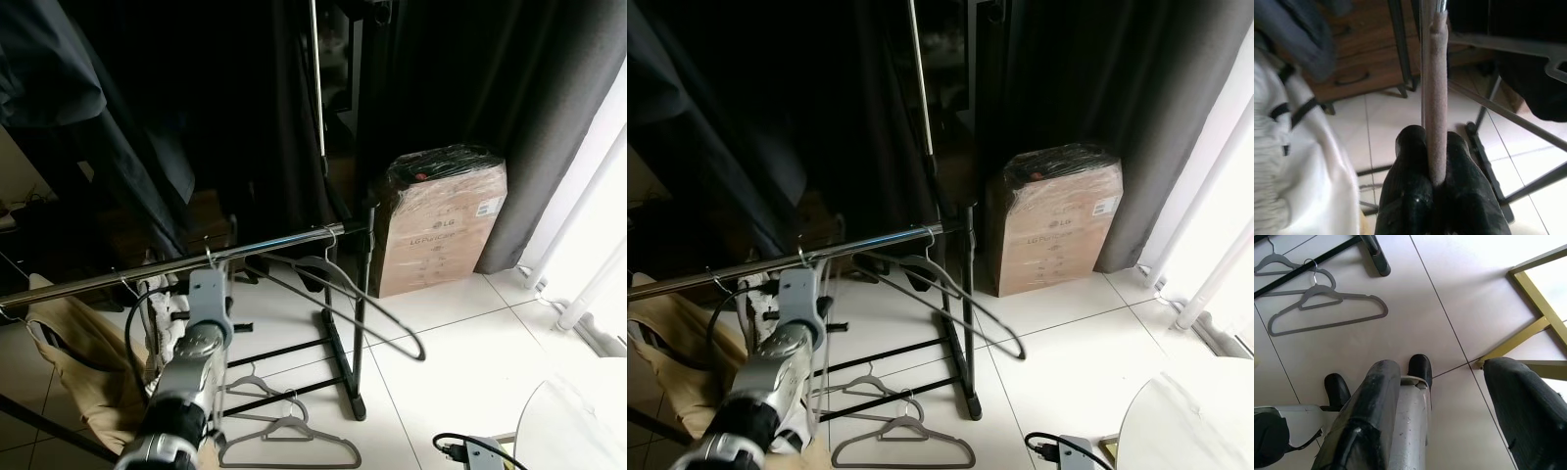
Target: Hang hanger
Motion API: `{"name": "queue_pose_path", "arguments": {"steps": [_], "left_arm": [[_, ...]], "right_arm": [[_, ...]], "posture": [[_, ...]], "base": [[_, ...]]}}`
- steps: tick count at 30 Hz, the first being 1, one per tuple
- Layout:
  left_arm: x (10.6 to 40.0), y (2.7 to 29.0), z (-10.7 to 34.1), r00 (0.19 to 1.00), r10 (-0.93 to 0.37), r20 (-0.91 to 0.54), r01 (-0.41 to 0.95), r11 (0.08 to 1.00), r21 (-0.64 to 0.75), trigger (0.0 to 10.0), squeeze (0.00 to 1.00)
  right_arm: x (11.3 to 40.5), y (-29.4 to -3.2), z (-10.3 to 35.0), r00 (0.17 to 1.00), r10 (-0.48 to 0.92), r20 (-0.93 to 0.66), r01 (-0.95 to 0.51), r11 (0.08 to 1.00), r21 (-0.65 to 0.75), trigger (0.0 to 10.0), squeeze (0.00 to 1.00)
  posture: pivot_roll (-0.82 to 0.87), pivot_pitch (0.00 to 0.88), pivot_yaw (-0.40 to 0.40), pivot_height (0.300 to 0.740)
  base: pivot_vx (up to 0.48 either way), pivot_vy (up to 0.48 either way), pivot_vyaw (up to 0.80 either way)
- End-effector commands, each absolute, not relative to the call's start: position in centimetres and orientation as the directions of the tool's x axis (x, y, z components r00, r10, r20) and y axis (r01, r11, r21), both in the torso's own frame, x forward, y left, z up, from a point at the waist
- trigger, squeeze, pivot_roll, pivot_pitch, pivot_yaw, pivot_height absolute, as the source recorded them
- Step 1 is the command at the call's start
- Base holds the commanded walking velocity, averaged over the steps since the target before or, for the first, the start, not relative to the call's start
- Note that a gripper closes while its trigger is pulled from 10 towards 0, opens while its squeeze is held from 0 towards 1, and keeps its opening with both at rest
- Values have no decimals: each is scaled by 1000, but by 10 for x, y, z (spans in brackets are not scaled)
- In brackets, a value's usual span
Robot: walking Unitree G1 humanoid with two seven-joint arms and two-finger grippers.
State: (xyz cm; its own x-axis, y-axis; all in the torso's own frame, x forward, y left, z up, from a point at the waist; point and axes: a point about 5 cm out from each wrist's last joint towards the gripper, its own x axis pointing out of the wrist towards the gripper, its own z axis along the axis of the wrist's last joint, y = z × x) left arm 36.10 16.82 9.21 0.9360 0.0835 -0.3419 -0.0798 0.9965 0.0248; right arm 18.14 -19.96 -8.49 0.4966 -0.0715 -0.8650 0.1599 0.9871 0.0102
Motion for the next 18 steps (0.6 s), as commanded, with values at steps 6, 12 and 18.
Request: {"name": "queue_pose_path", "arguments": {"steps": [6,12,18], "left_arm": [[368,175,94,920,100,-379,-96,995,31,10000,0],[365,178,85,888,134,-441,-162,986,-26,10000,0],[360,172,71,855,49,-516,-101,992,-74,10000,0]], "right_arm": [[176,-198,-88,479,-62,-876,162,987,19,10000,0],[175,-197,-88,475,-59,-878,162,987,21,10000,0],[174,-198,-88,473,-56,-879,157,987,22,10000,0]], "posture": [[-140,79,48,740],[-140,83,46,740],[-142,86,44,740]], "base": [[0,0,0],[0,0,0],[0,0,0]]}}
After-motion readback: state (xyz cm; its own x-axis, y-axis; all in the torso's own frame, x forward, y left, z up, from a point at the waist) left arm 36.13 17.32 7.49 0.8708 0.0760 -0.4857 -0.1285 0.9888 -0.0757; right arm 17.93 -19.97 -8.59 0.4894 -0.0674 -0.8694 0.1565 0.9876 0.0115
